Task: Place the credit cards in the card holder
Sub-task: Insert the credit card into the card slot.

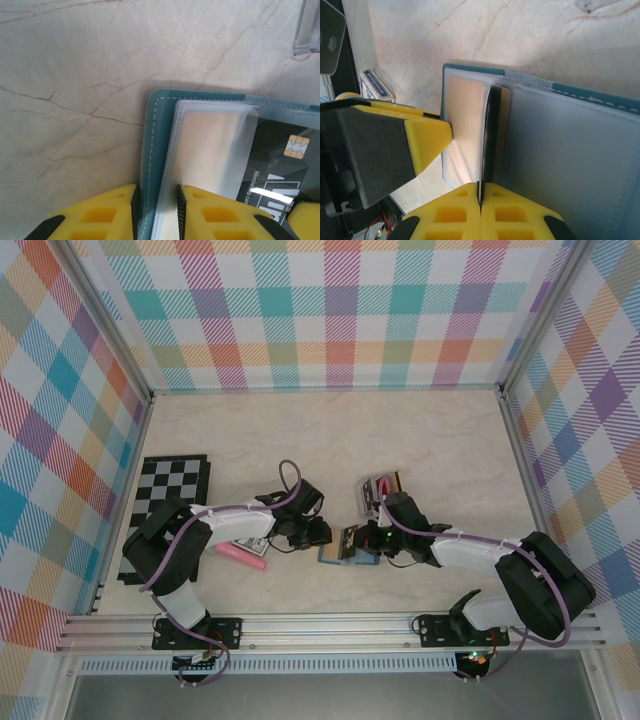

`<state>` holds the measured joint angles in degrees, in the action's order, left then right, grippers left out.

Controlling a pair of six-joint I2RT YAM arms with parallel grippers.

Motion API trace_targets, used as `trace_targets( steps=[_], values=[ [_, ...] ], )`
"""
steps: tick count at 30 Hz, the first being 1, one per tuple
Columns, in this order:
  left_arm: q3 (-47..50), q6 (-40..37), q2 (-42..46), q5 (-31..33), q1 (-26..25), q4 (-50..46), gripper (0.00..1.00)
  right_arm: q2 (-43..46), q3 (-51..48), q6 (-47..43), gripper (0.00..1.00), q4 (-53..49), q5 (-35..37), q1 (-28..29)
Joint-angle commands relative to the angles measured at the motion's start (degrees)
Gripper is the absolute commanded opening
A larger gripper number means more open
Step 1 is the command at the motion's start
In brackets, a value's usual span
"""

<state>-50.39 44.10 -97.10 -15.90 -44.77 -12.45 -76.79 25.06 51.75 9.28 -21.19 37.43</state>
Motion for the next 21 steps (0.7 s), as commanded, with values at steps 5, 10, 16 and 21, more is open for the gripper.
trace_targets(
  steps=[5,10,16,21],
  values=[
    [1.09,0.75,-1.0,0.8,-1.15,-0.08,0.26,-2.18,-0.19,-3.67,0.04,-1.77,-7.53,0.1],
    [1.3,0.64,-0.95,0.3,-1.15,0.31,0.28,-5.69,0.76,-1.55,0.06,0.38,-5.68,0.19],
    [2.29,0.57,-0.04,0.43,-1.21,0.15,0.3,-4.25,1.19,0.6,0.06,-1.53,1.17,0.18],
    [2.5,0.46,-0.15,0.31,-1.19,0.22,0.28,-0.62,0.43,1.06,0.05,-4.47,4.78,-0.08]
  ],
)
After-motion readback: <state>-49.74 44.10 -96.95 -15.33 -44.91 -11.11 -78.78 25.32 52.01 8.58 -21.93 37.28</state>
